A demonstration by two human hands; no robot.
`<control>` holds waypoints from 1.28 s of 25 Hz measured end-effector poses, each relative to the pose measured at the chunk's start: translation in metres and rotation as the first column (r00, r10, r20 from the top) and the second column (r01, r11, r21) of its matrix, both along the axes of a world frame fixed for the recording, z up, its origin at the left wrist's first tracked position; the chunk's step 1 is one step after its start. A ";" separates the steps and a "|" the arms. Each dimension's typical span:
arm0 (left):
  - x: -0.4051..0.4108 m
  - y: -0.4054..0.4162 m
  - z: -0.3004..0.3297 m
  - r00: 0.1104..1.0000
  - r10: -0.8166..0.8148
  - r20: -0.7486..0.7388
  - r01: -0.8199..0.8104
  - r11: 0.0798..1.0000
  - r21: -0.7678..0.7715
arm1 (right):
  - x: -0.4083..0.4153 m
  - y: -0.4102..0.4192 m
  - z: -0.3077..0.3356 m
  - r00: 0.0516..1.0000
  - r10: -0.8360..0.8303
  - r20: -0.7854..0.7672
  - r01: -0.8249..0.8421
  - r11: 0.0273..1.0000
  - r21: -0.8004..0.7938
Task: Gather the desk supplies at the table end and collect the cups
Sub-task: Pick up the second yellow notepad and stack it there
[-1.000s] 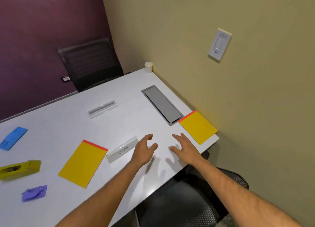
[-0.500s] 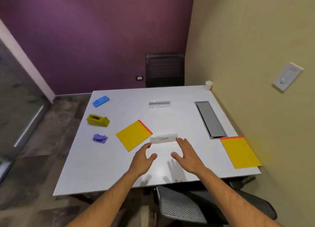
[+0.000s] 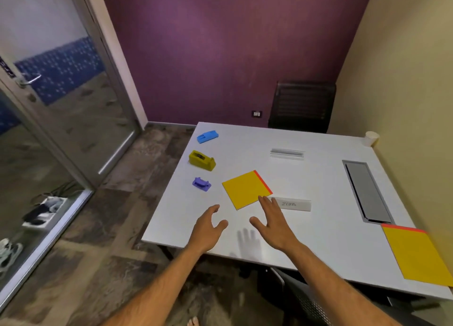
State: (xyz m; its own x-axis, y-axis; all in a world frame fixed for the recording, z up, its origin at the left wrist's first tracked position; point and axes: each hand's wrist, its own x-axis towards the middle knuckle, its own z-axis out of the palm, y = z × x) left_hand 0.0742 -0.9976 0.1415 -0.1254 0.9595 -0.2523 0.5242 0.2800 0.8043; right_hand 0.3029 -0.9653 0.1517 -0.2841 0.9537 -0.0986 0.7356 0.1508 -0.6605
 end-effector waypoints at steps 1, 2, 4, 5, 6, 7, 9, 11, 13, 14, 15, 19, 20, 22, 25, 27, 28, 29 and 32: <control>-0.011 0.007 0.000 1.000 -0.008 -0.002 0.008 1.000 -0.001 | -0.011 0.006 0.000 1.000 -0.003 -0.005 0.003 1.000 0.011; -0.020 0.015 0.000 1.000 -0.020 -0.002 0.020 1.000 -0.004 | -0.022 0.012 0.000 1.000 -0.013 -0.011 0.013 1.000 0.014; -0.039 0.037 0.000 0.998 -0.057 -0.004 0.057 0.998 -0.009 | -0.044 0.025 -0.003 0.998 -0.048 -0.028 0.048 0.999 0.007; -0.047 0.048 -0.001 0.997 -0.079 -0.005 0.079 0.997 -0.008 | -0.052 0.030 -0.004 0.997 -0.063 -0.033 0.063 0.998 0.005; -0.055 0.059 -0.001 0.995 -0.100 -0.006 0.100 0.995 -0.009 | -0.061 0.036 -0.006 0.996 -0.078 -0.035 0.079 0.997 0.004; -0.062 0.069 -0.003 0.993 -0.118 -0.001 0.118 0.993 -0.010 | -0.068 0.042 -0.008 0.995 -0.096 -0.038 0.096 0.995 -0.001; -0.077 0.092 -0.010 0.986 -0.163 0.015 0.163 0.986 -0.016 | -0.082 0.054 -0.012 0.986 -0.157 -0.053 0.156 0.988 -0.018; -0.087 0.110 -0.020 0.977 -0.213 0.021 0.213 0.977 -0.014 | -0.089 0.063 -0.018 0.973 -0.222 -0.067 0.220 0.975 -0.032; -0.092 0.126 -0.028 0.972 -0.235 0.028 0.236 0.971 -0.034 | -0.093 0.068 -0.023 0.961 -0.270 -0.062 0.267 0.962 -0.058; -0.092 0.132 -0.032 0.969 -0.243 0.035 0.245 0.969 -0.045 | -0.094 0.070 -0.025 0.957 -0.283 -0.059 0.279 0.958 -0.070; -0.092 0.138 -0.036 0.966 -0.255 0.043 0.257 0.965 -0.053 | -0.093 0.072 -0.028 0.956 -0.288 -0.052 0.284 0.956 -0.079; -0.087 0.165 -0.047 0.960 -0.274 0.058 0.278 0.958 -0.068 | -0.080 0.092 -0.039 0.952 -0.304 -0.014 0.301 0.946 -0.118; -0.086 0.169 -0.049 0.962 -0.264 0.071 0.269 0.960 -0.079 | -0.077 0.097 -0.041 0.953 -0.304 -0.020 0.298 0.945 -0.133; -0.081 0.180 -0.051 0.961 -0.263 0.081 0.270 0.959 -0.089 | -0.070 0.110 -0.044 0.949 -0.313 -0.046 0.305 0.943 -0.131; -0.078 0.208 -0.058 0.963 -0.244 0.110 0.257 0.960 -0.115 | -0.059 0.134 -0.053 0.927 -0.373 -0.048 0.365 0.922 -0.127; -0.078 0.224 -0.064 0.967 -0.218 0.133 0.238 0.958 -0.157 | -0.055 0.145 -0.058 0.900 -0.434 -0.043 0.424 0.894 -0.141; -0.078 0.233 -0.068 0.968 -0.201 0.150 0.226 0.957 -0.179 | -0.053 0.150 -0.060 0.889 -0.456 -0.038 0.446 0.882 -0.149; -0.078 0.241 -0.071 0.968 -0.192 0.164 0.222 0.956 -0.193 | -0.051 0.155 -0.062 0.880 -0.474 -0.030 0.464 0.872 -0.159; -0.075 0.267 -0.081 0.958 -0.237 0.162 0.268 0.940 -0.210 | -0.046 0.175 -0.065 0.866 -0.499 0.026 0.496 0.852 -0.170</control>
